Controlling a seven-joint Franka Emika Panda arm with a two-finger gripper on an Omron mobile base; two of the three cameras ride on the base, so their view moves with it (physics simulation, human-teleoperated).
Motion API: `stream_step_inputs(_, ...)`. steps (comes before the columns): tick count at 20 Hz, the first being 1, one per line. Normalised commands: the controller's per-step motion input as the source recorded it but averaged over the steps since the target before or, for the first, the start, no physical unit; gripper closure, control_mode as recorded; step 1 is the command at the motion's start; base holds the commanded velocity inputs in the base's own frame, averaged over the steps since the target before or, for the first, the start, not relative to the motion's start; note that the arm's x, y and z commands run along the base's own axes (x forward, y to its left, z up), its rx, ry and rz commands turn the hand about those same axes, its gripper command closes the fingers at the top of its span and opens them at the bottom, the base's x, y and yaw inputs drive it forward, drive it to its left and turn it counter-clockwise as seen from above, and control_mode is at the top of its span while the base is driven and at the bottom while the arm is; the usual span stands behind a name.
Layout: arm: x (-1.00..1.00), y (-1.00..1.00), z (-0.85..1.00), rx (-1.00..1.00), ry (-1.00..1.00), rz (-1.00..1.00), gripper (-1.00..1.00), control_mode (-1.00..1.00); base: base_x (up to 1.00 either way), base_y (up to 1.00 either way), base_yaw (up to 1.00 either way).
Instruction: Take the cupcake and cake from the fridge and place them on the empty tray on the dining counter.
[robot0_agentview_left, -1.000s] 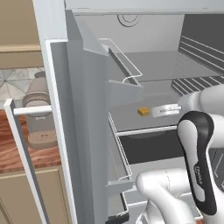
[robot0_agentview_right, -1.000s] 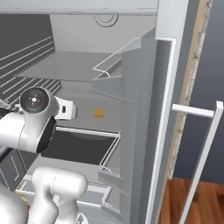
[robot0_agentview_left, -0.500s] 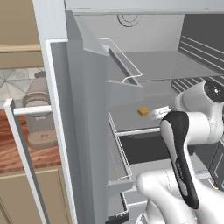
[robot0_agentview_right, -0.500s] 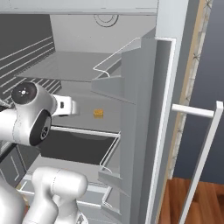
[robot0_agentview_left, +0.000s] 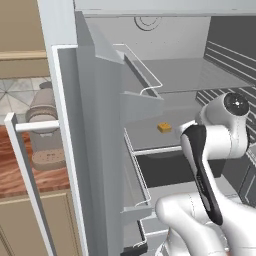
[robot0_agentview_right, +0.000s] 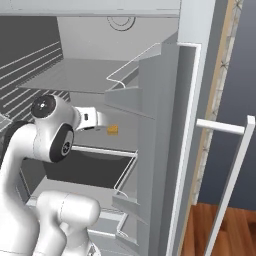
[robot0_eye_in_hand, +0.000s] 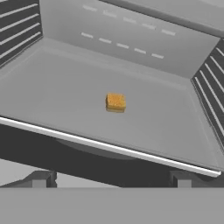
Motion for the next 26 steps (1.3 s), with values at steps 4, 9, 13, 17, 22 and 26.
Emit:
stream_step_inputs(4,0.1,-0.16,-0.24,0.03,0.04,-0.04,-1.0,-1.0,0.0,0.0,0.0)
stream_step_inputs(9,0.15,0.01,-0.32,0.03,0.0,-0.05,-1.0,-1.0,0.0,0.0,0.0)
stream_step_inputs(13,0.37,0.0,-0.07,0.0,-0.04,-0.05,-1.0,-1.0,0.0,0.0,0.0)
stream_step_inputs(17,0.33,0.0,-0.06,0.01,-0.01,0.0,-1.0,-1.0,0.0,0.0,0.0)
stream_step_inputs(22,0.24,0.0,-0.25,0.02,0.0,0.0,-1.0,-1.0,0.0,0.0,0.0)
stream_step_inputs(26,0.22,0.0,-0.15,0.02,0.0,0.01,-1.0,-1.0,0.0,0.0,0.0)
